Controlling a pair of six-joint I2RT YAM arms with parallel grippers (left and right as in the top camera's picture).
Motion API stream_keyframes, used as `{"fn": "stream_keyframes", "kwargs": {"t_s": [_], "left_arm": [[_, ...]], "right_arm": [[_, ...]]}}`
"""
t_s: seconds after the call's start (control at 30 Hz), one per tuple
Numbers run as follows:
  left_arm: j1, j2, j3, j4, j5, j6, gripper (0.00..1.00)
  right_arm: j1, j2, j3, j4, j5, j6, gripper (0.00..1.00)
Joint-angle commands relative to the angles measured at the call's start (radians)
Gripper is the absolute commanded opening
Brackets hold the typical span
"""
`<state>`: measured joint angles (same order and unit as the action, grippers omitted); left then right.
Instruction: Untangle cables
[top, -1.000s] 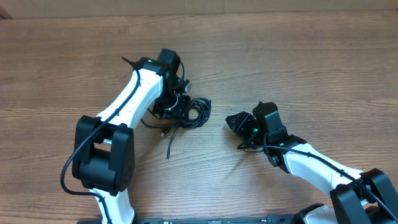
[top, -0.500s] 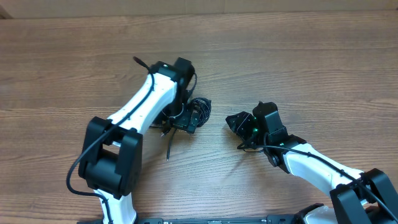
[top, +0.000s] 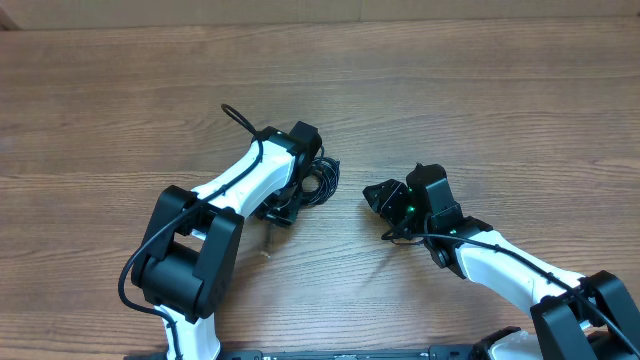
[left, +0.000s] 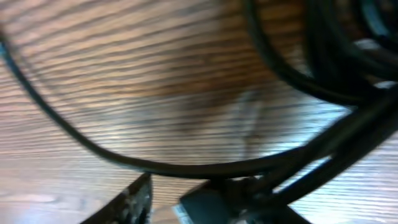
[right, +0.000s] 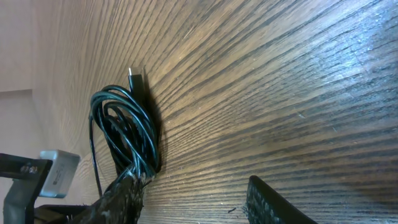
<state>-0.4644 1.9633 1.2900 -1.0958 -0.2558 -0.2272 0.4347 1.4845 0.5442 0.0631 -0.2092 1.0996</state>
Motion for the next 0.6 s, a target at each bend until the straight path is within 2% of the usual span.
{"fn": "stream_keyframes", "kwargs": {"t_s": [0.0, 0.07, 0.2, 0.57], "left_arm": [[0.000, -0.026, 0.033, -0.026, -0.098, -0.009, 0.43], [0.000, -0.026, 0.056, -0.044, -0.119, -0.009, 0.41], [0.000, -0.026, 0.105, -0.066, -0.146, -0.010, 0.45], [0.000, -0.026, 0.114, 0.027, -0.180, -0.009, 0.46]], "right_arm": [[0.004, 0.005, 0.012, 0.003, 0.006, -0.004, 0.52], [0.004, 0.005, 0.012, 0.003, 0.006, -0.004, 0.52], [0.004, 0.005, 0.012, 0.003, 0.006, -0.004, 0.52], [0.004, 0.005, 0.012, -0.001, 0.006, -0.004, 0.52]]}}
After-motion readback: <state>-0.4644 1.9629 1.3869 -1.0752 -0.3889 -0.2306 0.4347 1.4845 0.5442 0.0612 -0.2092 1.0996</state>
